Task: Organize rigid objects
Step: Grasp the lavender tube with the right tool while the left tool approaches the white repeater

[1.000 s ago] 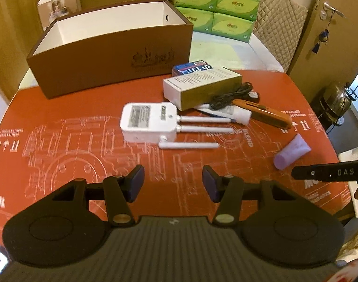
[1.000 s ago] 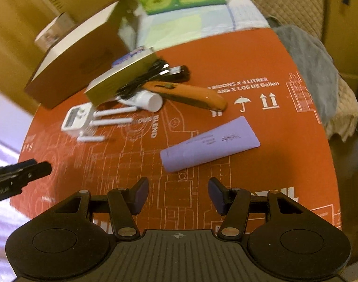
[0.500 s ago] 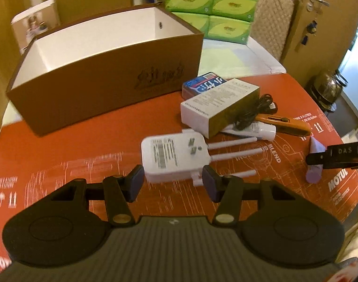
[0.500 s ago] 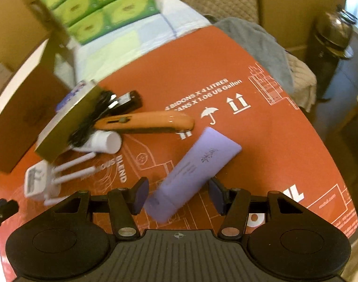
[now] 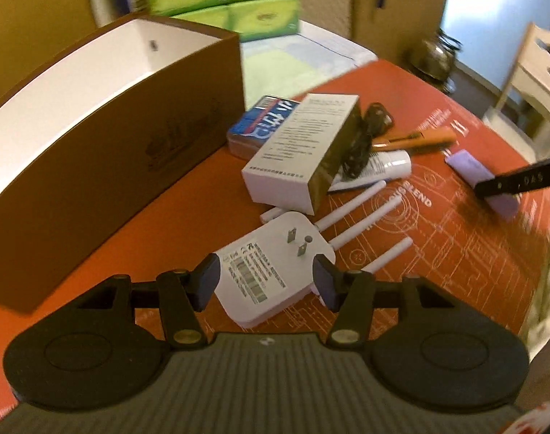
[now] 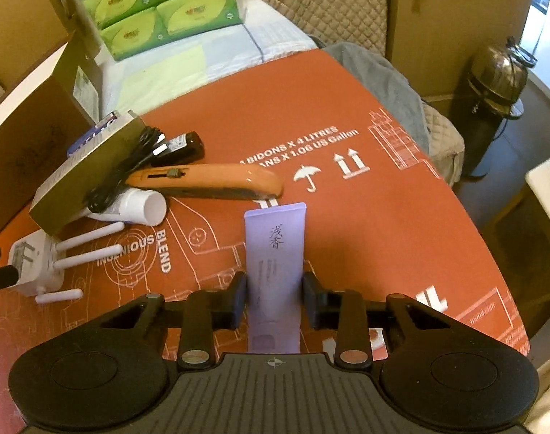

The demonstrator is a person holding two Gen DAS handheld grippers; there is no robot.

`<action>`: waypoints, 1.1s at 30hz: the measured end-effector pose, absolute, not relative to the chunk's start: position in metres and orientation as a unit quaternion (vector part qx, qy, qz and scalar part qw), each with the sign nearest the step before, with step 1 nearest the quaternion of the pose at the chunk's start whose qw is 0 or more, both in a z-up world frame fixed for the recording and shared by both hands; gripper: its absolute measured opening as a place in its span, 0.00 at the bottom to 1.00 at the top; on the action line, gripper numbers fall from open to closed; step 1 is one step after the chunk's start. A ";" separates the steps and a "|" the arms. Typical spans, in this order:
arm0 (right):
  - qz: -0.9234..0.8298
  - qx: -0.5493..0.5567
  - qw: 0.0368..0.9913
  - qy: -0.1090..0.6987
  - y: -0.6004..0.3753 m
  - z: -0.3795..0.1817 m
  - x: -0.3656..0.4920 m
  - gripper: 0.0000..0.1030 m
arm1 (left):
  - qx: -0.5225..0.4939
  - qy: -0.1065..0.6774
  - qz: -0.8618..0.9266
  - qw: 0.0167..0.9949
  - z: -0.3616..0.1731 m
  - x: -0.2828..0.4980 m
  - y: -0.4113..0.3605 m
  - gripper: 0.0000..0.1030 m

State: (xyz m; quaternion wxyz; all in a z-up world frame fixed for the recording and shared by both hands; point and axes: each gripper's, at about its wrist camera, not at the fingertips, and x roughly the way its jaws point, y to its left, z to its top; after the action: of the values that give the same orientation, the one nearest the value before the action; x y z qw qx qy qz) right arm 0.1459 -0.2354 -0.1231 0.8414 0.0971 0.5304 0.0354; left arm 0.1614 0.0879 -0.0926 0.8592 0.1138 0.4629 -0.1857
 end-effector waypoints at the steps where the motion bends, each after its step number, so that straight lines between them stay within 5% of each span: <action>1: 0.030 0.101 0.841 0.530 -0.236 -0.122 0.143 0.29 | 0.117 0.463 -0.195 0.857 -0.094 0.165 0.088 0.51; 13: -0.016 0.137 0.836 0.532 -0.265 -0.116 0.116 0.29 | 0.103 0.479 -0.288 0.823 -0.109 0.188 0.092 0.59; 33: 0.032 0.112 0.836 0.535 -0.274 -0.116 0.110 0.29 | 0.097 0.507 -0.226 0.826 -0.119 0.093 0.045 0.59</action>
State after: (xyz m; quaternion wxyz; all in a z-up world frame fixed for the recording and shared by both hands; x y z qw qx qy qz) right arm 0.1103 -0.2744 -0.1164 0.8365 0.1121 0.5355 0.0317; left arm 0.0935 0.0451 -0.1192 0.8264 0.0973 0.5066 -0.2257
